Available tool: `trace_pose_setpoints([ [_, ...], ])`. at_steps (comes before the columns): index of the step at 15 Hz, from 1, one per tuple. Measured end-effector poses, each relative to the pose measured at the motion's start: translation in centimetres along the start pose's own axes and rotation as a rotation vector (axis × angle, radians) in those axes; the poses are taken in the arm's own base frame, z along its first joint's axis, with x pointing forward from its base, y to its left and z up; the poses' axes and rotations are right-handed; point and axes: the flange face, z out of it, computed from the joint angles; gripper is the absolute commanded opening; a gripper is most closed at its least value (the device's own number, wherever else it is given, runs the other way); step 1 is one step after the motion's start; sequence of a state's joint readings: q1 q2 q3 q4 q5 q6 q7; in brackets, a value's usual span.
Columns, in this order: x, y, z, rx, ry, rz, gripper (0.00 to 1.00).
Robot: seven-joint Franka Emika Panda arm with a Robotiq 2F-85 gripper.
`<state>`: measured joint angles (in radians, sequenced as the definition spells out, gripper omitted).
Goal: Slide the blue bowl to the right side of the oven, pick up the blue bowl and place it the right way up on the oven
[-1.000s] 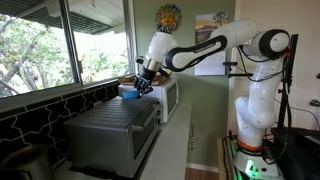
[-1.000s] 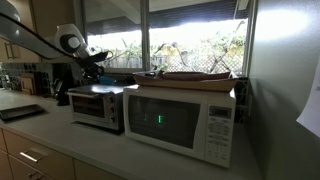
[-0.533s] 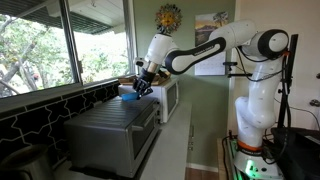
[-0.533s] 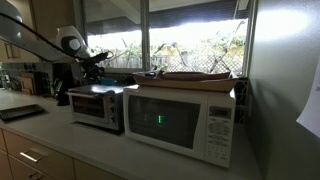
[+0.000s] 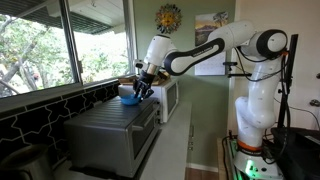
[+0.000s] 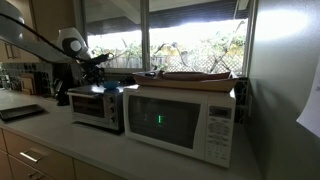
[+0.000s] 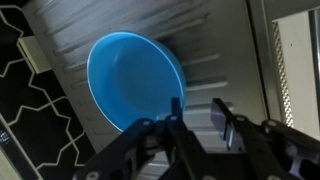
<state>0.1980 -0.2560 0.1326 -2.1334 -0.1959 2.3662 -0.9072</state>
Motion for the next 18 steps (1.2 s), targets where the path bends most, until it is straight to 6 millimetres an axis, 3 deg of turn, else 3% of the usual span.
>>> trace_pose_setpoints([
  [4,0.0,0.1,-0.1,-0.001,0.001,0.003,1.0],
  [9,-0.3,1.8,-2.3,0.015,0.045,0.091,1.0],
  [18,-3.7,5.4,-11.7,0.221,0.114,0.501,1.0],
])
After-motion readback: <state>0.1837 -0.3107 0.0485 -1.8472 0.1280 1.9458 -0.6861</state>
